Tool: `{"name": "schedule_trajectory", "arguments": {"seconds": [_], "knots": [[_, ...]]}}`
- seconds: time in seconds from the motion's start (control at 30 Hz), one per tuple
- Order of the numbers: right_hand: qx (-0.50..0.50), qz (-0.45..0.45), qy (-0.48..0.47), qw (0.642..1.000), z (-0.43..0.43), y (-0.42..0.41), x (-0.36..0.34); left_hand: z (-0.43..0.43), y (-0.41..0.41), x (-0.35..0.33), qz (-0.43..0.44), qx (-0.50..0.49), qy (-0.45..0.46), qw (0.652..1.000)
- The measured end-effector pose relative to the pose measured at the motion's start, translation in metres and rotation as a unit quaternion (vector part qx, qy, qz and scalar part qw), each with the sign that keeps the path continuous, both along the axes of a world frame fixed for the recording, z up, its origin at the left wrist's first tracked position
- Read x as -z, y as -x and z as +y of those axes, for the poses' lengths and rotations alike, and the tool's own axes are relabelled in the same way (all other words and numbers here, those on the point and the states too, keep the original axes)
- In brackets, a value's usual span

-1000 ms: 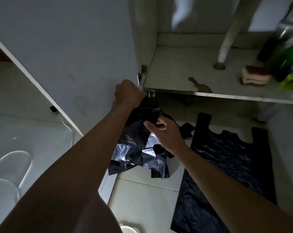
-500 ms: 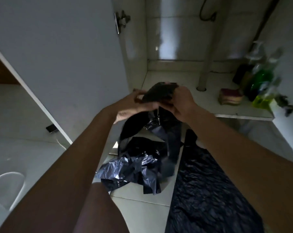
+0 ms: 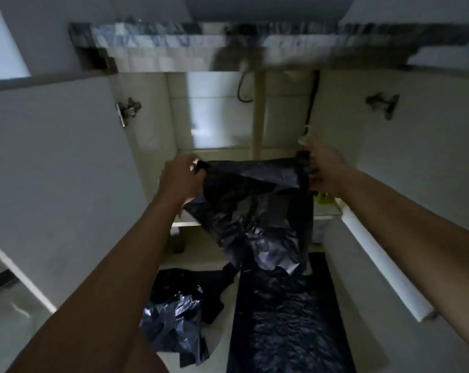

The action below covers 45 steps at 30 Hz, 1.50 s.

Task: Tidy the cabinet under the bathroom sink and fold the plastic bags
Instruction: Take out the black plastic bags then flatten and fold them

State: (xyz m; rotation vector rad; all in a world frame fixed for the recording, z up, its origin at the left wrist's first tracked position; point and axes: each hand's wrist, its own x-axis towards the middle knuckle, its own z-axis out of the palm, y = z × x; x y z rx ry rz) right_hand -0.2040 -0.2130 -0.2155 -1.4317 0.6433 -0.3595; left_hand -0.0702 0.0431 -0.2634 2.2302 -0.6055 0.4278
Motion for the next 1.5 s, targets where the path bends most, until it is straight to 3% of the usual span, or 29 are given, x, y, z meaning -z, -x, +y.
{"name": "schedule_trajectory", "arguments": {"seconds": [0.1, 0.2, 0.27, 0.3, 0.37, 0.4, 0.5, 0.6, 0.8, 0.9, 1.03, 1.13, 1.33, 1.43, 1.5], "knots": [[-0.053, -0.015, 0.239, 0.969, -0.026, 0.018, 0.008, -0.035, 0.005, -0.026, -0.038, 0.043, -0.050, 0.997], [-0.148, 0.111, 0.486, 0.854, -0.041, 0.036, 0.027, -0.066, 0.014, -0.054, -0.045, 0.094, -0.107, 0.989], [-0.082, 0.162, 0.576, 0.797, -0.046, 0.045, 0.043, -0.080, 0.021, -0.070, -0.030, 0.138, -0.132, 0.981], [-0.019, 0.164, 0.598, 0.784, -0.048, 0.049, 0.050, -0.088, 0.025, -0.077, -0.030, 0.161, -0.147, 0.976], [0.064, 0.154, 0.599, 0.784, -0.051, 0.053, 0.060, -0.097, 0.031, -0.090, -0.035, 0.187, -0.169, 0.967], [0.055, 0.140, 0.587, 0.795, -0.052, 0.056, 0.063, -0.099, 0.033, -0.094, -0.036, 0.192, -0.173, 0.965], [-0.095, 0.051, 0.474, 0.874, -0.046, 0.062, 0.062, -0.105, 0.036, -0.101, -0.019, 0.210, -0.181, 0.960], [-0.120, -0.005, 0.437, 0.891, -0.031, 0.060, 0.061, -0.115, 0.044, -0.100, -0.012, 0.227, -0.183, 0.957], [0.089, 0.013, 0.514, 0.853, -0.023, 0.065, 0.058, -0.126, 0.051, -0.089, -0.018, 0.229, -0.177, 0.957], [0.111, 0.063, 0.572, 0.810, -0.034, 0.072, 0.056, -0.123, 0.047, -0.086, -0.033, 0.209, -0.180, 0.961], [0.109, 0.118, 0.582, 0.797, -0.059, 0.083, 0.048, -0.110, 0.037, -0.078, -0.019, 0.192, -0.224, 0.955], [0.077, 0.170, 0.604, 0.775, -0.082, 0.090, 0.044, -0.097, 0.023, -0.067, 0.002, 0.167, -0.245, 0.955], [-0.012, 0.210, 0.562, 0.800, -0.111, 0.101, 0.013, -0.086, 0.014, -0.075, 0.035, 0.165, -0.292, 0.942], [-0.126, 0.313, 0.540, 0.771, -0.116, 0.110, -0.010, -0.082, 0.015, -0.085, 0.142, 0.179, -0.354, 0.907], [-0.209, 0.387, 0.458, 0.773, -0.115, 0.115, -0.019, -0.083, 0.018, -0.087, 0.223, 0.182, -0.414, 0.864]]}}
